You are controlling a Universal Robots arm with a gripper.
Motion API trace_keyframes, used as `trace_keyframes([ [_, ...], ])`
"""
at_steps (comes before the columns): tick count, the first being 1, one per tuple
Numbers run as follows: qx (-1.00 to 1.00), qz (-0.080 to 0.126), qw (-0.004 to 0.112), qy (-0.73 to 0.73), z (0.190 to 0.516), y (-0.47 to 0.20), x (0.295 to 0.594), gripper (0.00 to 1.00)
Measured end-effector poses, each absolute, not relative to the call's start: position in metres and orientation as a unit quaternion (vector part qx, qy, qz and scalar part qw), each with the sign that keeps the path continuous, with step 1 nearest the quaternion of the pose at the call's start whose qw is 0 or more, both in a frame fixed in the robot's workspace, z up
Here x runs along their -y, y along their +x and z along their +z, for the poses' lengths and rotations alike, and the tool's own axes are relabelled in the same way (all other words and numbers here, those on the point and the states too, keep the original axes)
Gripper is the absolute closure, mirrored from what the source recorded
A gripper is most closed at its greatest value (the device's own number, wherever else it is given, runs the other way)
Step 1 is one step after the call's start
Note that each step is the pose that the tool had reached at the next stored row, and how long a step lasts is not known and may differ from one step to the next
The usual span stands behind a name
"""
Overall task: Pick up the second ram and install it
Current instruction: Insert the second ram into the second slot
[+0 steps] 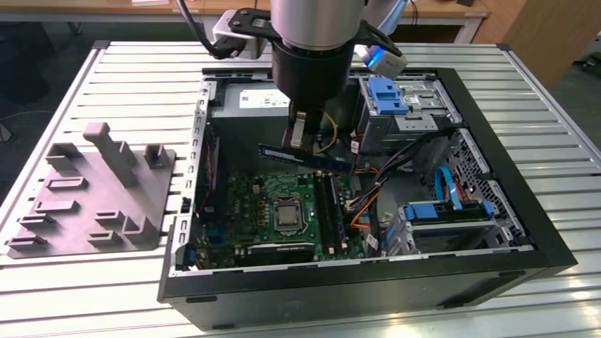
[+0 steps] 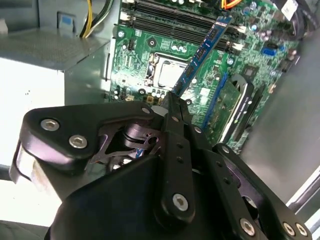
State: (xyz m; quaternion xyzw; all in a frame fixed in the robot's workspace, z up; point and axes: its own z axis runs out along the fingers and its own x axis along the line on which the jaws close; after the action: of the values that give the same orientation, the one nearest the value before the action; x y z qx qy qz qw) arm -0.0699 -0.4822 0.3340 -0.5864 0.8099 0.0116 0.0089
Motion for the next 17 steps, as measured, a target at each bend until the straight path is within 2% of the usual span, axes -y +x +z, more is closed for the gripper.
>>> trace_keyframes([
  [17,-0.89,0.01,0.011,-0.455,0.3311,-0.0699,0.4822,0.89],
])
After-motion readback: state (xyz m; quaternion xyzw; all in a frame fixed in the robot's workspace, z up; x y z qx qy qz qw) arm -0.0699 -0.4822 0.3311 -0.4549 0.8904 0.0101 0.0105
